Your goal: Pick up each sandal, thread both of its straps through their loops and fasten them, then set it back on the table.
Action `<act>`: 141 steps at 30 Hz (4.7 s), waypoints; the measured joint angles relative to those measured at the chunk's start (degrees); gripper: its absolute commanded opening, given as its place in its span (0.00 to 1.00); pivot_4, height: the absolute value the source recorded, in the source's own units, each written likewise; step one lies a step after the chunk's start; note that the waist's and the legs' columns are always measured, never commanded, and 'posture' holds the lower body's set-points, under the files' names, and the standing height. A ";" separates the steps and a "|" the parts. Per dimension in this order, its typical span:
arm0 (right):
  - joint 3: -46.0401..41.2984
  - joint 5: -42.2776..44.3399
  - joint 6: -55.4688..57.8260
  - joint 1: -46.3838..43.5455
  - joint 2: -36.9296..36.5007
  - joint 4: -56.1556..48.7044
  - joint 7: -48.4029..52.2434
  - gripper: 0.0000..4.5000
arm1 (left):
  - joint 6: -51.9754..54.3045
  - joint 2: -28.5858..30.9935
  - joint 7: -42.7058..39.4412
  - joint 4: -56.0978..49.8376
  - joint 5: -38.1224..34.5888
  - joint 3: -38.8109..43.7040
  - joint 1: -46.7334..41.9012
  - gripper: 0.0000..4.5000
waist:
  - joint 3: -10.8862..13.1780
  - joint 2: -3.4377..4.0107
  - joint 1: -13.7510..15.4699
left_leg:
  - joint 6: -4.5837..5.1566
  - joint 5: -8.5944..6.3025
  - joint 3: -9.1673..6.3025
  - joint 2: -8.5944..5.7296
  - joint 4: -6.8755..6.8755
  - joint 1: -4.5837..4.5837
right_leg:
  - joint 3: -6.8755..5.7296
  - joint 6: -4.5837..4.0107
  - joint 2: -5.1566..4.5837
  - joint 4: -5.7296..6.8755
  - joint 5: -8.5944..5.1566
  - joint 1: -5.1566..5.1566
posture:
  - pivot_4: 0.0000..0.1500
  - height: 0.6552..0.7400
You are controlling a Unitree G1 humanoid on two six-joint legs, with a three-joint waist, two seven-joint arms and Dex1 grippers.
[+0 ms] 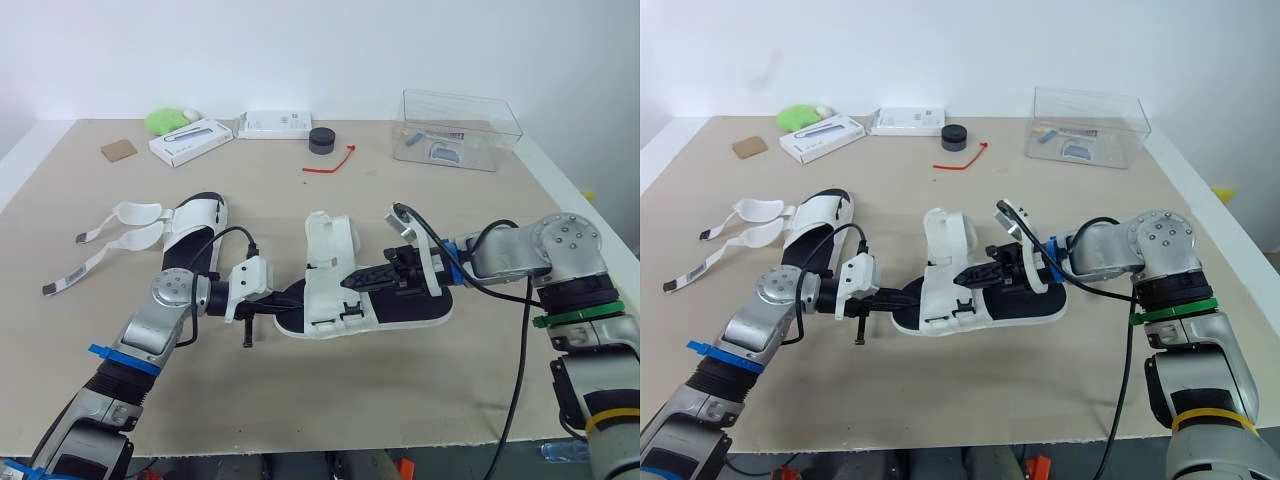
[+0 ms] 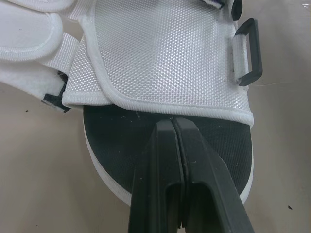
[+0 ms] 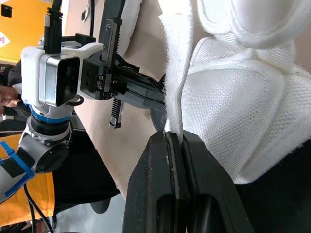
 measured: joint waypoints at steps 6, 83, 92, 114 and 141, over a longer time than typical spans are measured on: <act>0.09 0.01 -0.63 0.00 -0.01 -0.01 -0.04 0.00 | 0.00 0.00 -0.01 0.00 0.04 0.00 0.00 0.00 | 0.00 0.00 0.00 | 0.00 0.00 0.00 0.00 0.00 0.00 | 0.00 0.00 -0.01 0.00 0.00 0.00 | 1.00 1.00; 3.57 0.53 -4.85 3.36 -6.08 -12.96 -0.26 0.23 | -2.14 0.02 -0.30 0.98 1.04 -0.40 -0.27 0.00 | -0.05 0.08 0.03 | 0.00 0.00 0.02 0.01 0.02 0.00 | 0.01 0.01 -0.02 -0.02 0.01 0.00 | 1.00 1.00; 4.26 0.48 -5.98 3.37 -6.46 -14.00 0.25 0.23 | -2.16 0.02 -0.24 0.99 1.04 -0.44 -0.25 0.00 | -0.05 0.08 0.03 | 0.00 0.00 0.02 0.01 0.02 0.00 | 0.01 0.01 -0.02 -0.01 0.02 0.00 | 1.00 1.00; 1.76 -14.87 -7.14 2.83 4.44 -16.09 3.08 0.23 | -2.31 -0.03 0.05 0.97 1.03 -0.53 -0.15 0.00 | -0.08 0.12 0.05 | -0.01 0.01 0.02 0.01 0.04 0.00 | -0.02 0.02 -0.04 0.00 0.03 0.00 | 1.00 1.00; -0.36 -7.02 -10.59 4.92 9.48 -14.40 -8.04 0.00 | -2.58 -0.04 0.69 1.08 1.10 -0.59 -0.14 0.00 | -0.08 0.13 0.03 | -0.02 0.01 0.02 0.01 0.05 0.00 | -0.01 0.03 -0.04 0.01 0.05 0.00 | 1.00 1.00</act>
